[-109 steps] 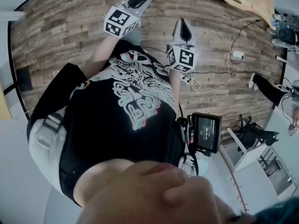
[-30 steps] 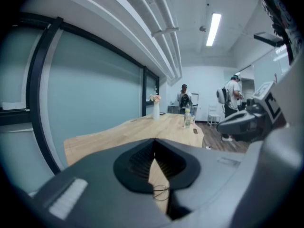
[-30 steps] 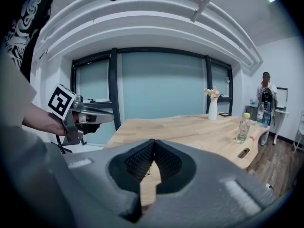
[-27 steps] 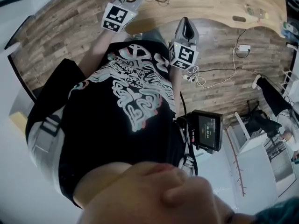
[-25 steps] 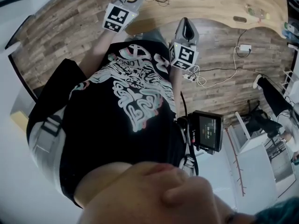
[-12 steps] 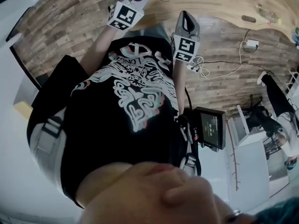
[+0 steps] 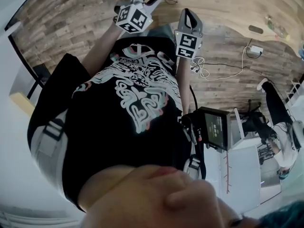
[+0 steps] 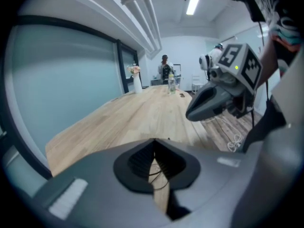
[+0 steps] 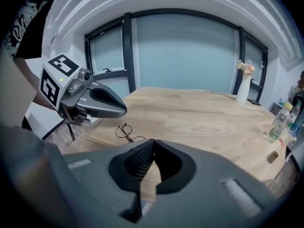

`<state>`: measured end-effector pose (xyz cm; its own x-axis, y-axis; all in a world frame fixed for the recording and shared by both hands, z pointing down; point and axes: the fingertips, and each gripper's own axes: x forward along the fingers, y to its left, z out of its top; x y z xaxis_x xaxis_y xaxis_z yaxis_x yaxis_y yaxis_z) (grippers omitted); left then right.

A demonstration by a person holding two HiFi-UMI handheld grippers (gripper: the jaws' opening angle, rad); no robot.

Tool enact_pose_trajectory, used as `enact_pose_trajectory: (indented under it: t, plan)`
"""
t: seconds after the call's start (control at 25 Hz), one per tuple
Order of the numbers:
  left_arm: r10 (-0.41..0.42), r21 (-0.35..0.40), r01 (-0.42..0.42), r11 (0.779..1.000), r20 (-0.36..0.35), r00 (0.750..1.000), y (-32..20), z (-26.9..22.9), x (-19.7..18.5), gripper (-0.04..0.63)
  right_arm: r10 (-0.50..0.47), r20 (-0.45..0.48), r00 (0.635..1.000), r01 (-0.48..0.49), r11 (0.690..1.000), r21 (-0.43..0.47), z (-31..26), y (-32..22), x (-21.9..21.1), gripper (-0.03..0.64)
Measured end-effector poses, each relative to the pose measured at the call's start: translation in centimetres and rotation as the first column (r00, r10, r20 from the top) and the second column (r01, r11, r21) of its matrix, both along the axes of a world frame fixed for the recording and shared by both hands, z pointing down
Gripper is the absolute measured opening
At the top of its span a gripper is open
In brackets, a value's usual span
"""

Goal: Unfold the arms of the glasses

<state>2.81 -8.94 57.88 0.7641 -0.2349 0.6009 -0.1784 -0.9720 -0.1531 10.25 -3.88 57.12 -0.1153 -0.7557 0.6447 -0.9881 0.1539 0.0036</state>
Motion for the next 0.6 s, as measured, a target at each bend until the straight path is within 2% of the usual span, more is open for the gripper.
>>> enact_pose_trajectory:
  t: [0.16,0.28,0.4,0.6]
  plan:
    - [0.076,0.052,-0.079,0.995,0.062,0.995,1.6,1.2,0.2,-0.011,-0.047,-0.030,0.998,0.046,0.999,-0.019,1.0,-0.1,-0.5,0.000]
    - [0.130,0.056,-0.136,0.989,0.105,0.986,2.7,1.9,0.5,-0.011,-0.091,-0.066,0.994,0.090,0.996,-0.011,1.1,-0.4,-1.0,0.000]
    - [0.196,0.049,-0.206,0.977,0.170,0.966,3.6,3.0,0.4,-0.011,-0.169,-0.133,0.977,0.165,0.986,-0.034,1.1,-0.8,-1.7,0.000]
    - [0.245,0.034,-0.257,0.966,0.201,0.948,4.3,3.6,0.0,-0.011,-0.258,-0.161,0.953,0.248,0.966,-0.078,2.2,-0.9,-3.6,0.002]
